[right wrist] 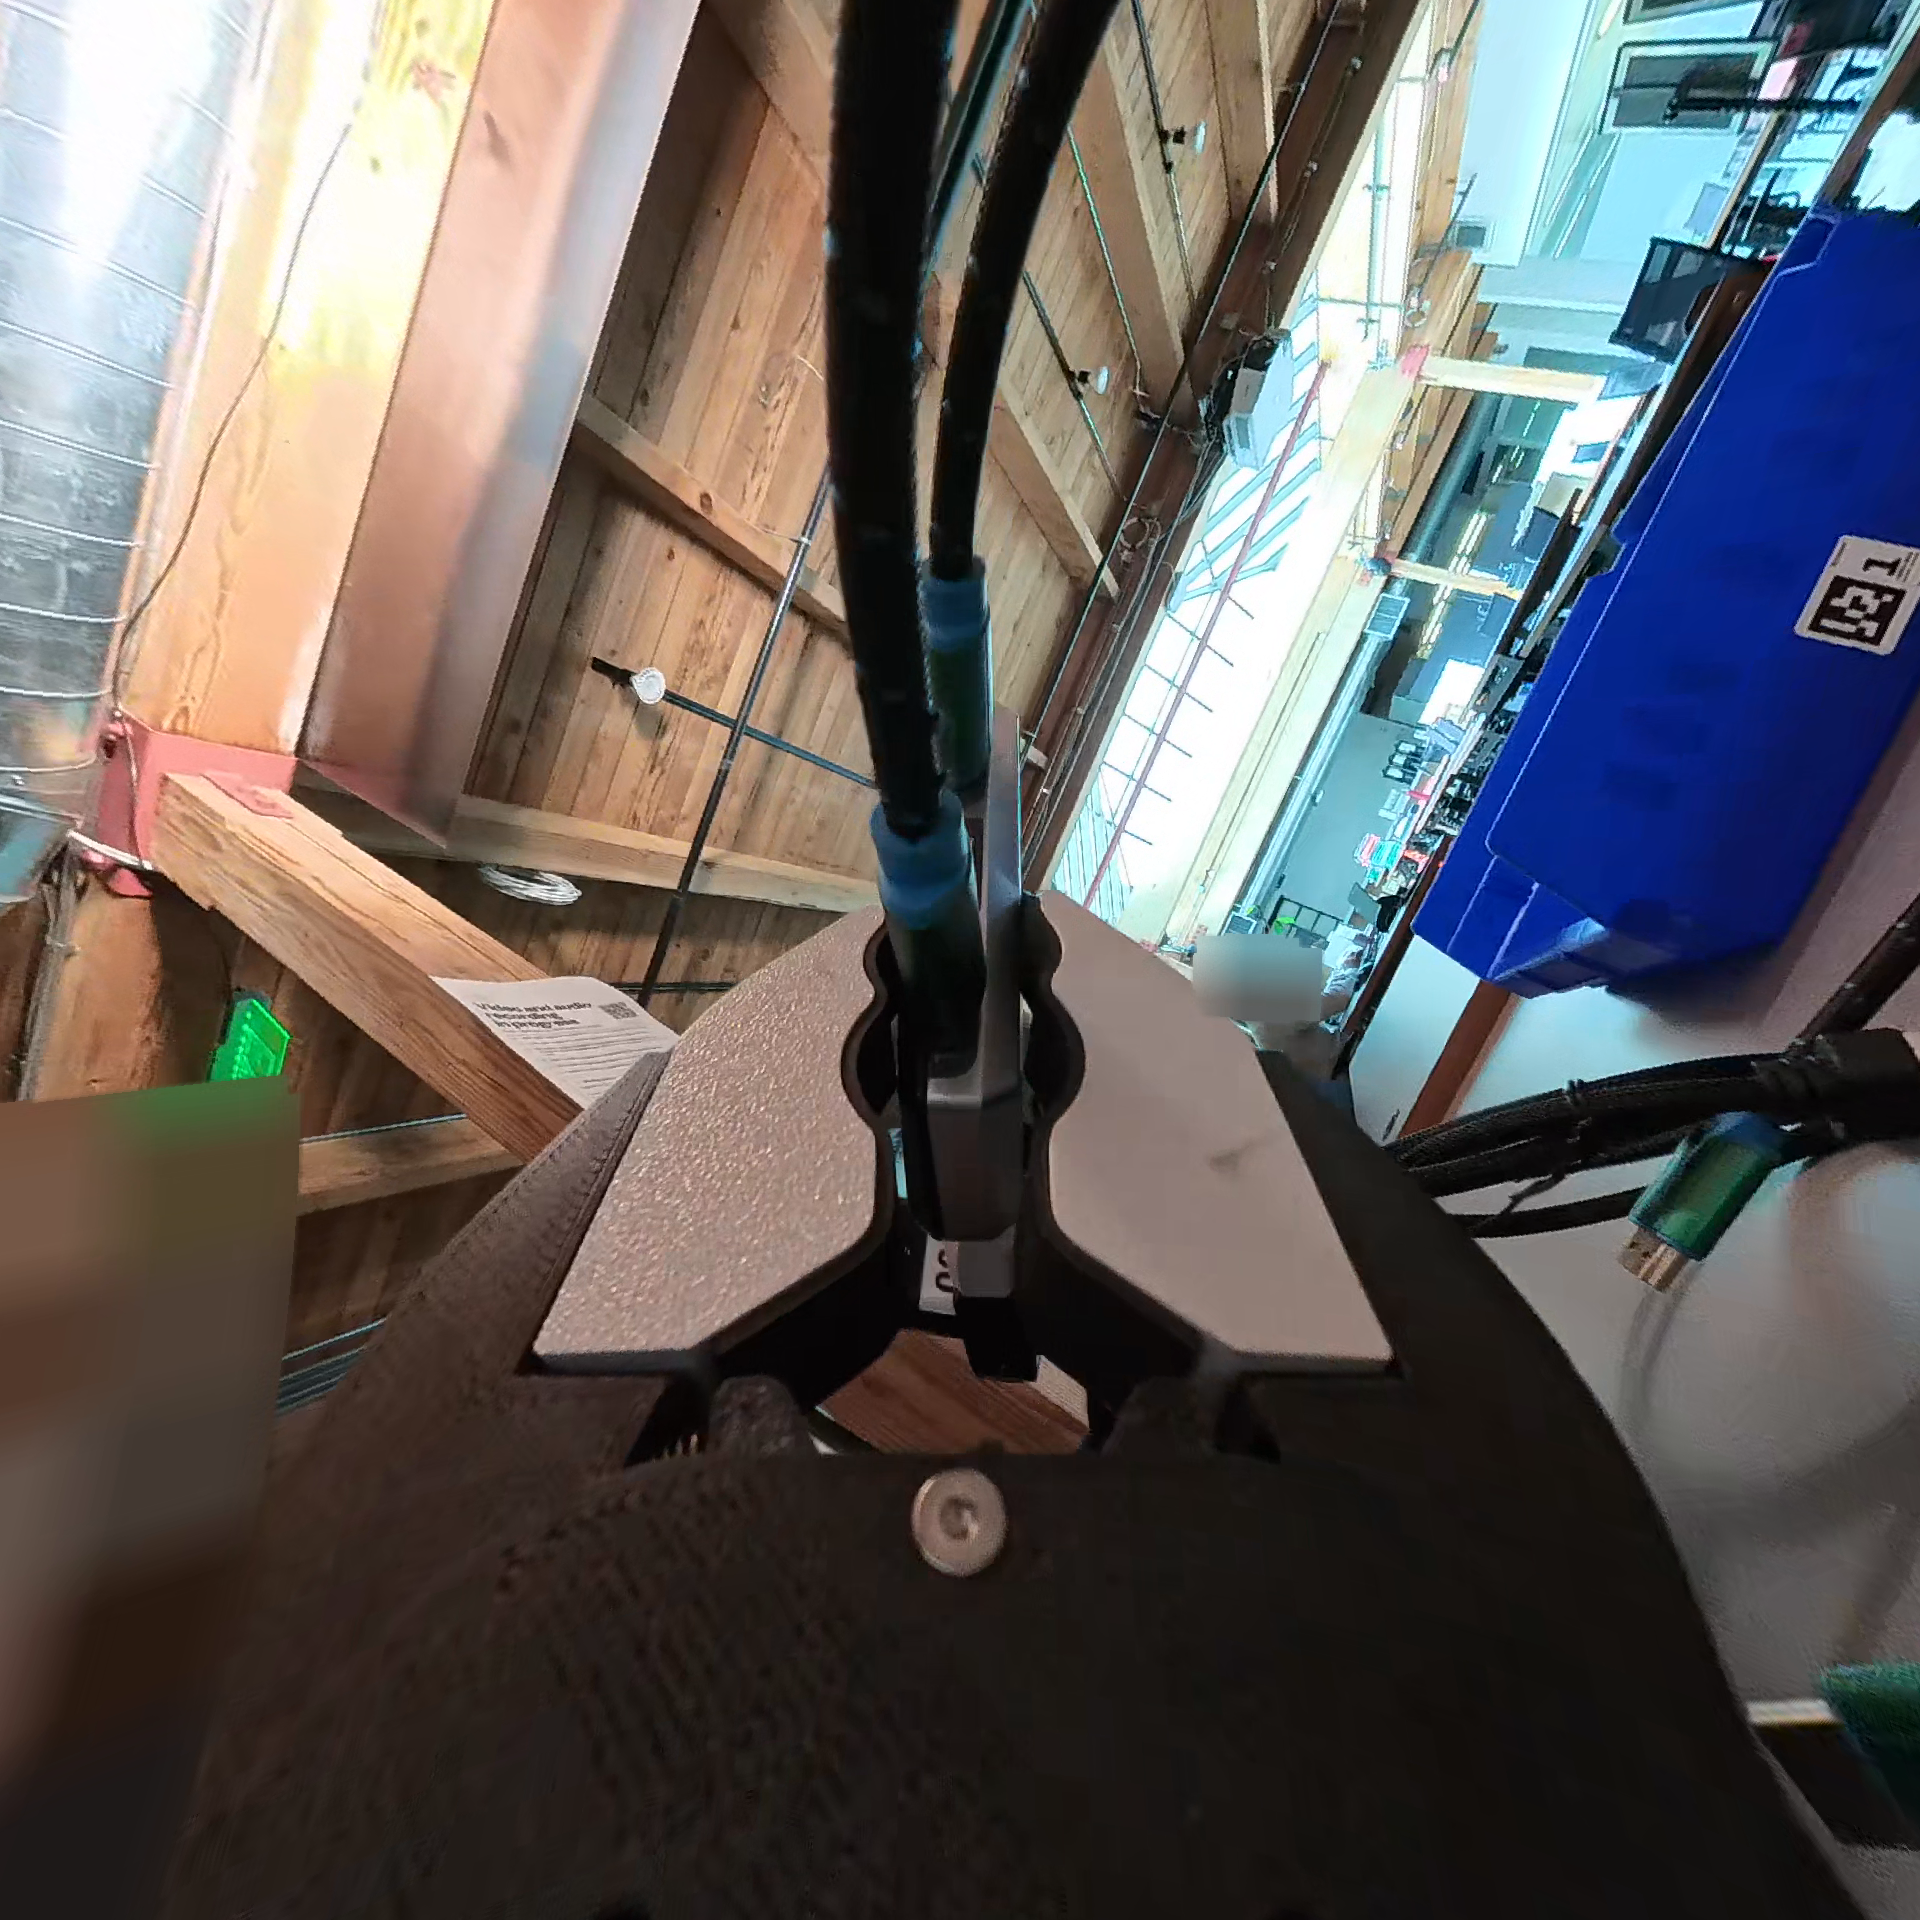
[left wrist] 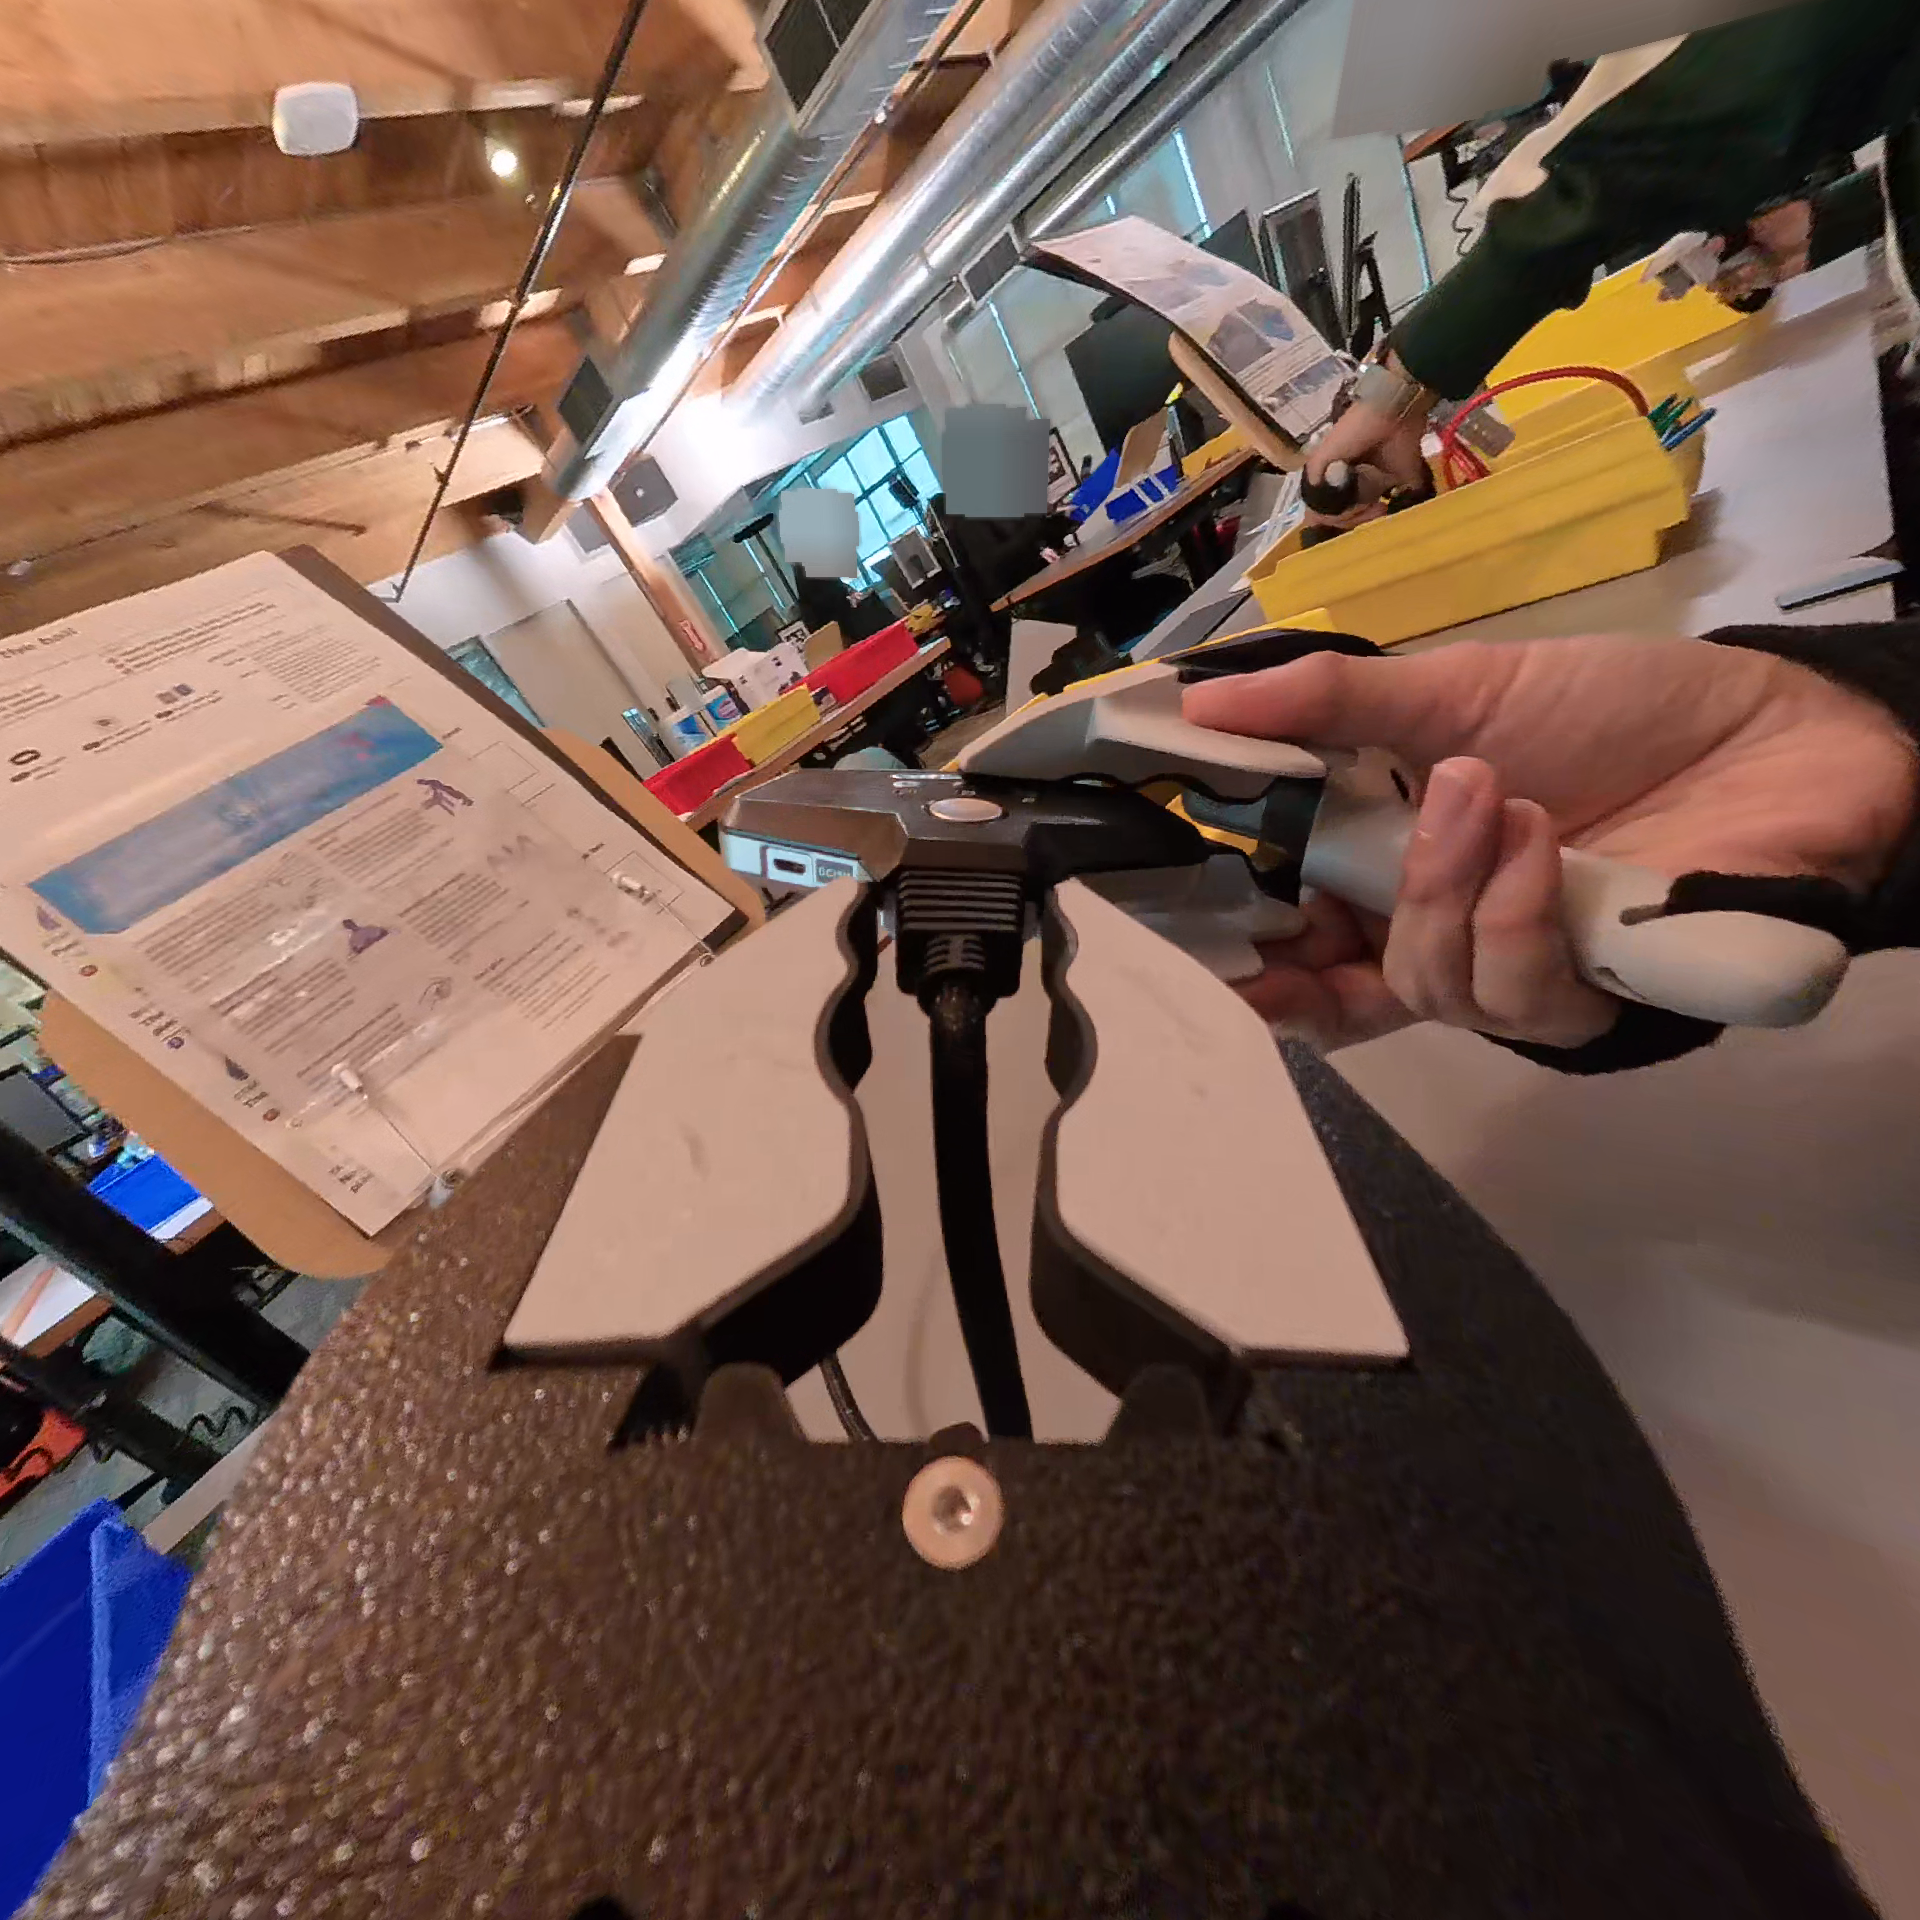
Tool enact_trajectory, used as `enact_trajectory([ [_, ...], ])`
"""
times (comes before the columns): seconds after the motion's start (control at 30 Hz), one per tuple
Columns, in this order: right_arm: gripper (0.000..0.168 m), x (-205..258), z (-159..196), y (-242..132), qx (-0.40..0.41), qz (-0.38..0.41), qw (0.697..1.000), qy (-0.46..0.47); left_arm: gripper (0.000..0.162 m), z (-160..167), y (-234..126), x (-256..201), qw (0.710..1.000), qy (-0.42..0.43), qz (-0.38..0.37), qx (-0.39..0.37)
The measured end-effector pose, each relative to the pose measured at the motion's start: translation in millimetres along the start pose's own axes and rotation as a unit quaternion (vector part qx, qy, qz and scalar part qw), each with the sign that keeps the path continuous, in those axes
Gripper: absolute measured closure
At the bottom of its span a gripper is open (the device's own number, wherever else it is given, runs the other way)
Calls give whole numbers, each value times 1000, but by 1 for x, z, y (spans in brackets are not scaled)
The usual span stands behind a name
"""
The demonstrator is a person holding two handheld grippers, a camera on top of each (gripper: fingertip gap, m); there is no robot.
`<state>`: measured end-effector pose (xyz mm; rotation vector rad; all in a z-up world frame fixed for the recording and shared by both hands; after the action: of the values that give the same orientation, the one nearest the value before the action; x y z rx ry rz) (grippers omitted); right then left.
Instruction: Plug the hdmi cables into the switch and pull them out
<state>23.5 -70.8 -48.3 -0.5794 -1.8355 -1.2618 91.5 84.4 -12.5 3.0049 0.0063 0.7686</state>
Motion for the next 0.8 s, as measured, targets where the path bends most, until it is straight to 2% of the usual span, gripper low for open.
enact_trajectory([
  [0.37, 147, -8, -2, 1, -3, 23, 999, -45, 140, 18, -2, 7, 1000, -22, 9, -15],
  [0.5, 147, -18, -11, 3, 5, 45, 997, -66, 140, 33, 5, 21, 997, -60, 48, -16],
  [0.67, 144, -28, -26, 24, 55, 47, 992, -107, 140, 50, 5, 45, 988, -134, 59, -40],
  [0.8, 134, -34, -37, 52, 141, 45, 976, -162, 140, 53, -8, 67, 982, -174, 51, -46],
])
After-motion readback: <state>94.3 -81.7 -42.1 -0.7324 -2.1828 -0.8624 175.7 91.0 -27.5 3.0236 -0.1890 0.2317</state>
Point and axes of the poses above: each gripper's, where its closed fingertips meet, y out along the fingers, z out of its underside, x = y × z across the jaws, the point moved 9 cm from there along -y, back along the fingers, and after that the axes turned 4 degrees about x, right-handed, at the moved point
